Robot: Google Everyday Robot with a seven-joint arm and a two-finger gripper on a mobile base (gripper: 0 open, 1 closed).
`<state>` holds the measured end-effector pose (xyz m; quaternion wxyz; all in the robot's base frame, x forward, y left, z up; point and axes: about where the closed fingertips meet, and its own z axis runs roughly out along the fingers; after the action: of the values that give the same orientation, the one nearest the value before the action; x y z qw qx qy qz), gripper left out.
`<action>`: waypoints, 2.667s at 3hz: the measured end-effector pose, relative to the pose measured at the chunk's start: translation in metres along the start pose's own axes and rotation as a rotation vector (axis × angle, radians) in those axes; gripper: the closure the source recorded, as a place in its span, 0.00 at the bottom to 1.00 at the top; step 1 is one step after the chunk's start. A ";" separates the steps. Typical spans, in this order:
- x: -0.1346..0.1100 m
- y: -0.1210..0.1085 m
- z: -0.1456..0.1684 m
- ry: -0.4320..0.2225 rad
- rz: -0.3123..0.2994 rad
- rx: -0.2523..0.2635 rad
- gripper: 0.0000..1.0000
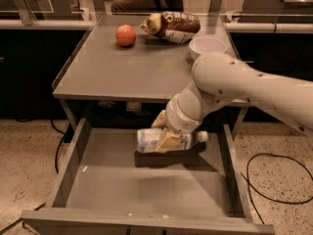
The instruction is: Pick blue plastic bottle from top drawer and place on counter
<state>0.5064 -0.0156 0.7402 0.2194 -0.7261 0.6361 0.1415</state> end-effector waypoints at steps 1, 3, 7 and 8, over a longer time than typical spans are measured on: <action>-0.011 -0.009 -0.021 -0.004 -0.016 -0.009 1.00; -0.024 -0.022 -0.062 0.004 -0.043 -0.026 1.00; -0.050 -0.068 -0.113 0.020 -0.119 -0.011 1.00; -0.049 -0.073 -0.105 0.024 -0.125 -0.012 1.00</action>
Offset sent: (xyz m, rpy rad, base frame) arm 0.0158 -0.0136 0.0799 -0.0142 0.0003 0.0490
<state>0.5629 -0.0190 0.8652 0.2160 -0.7673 0.5912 0.1228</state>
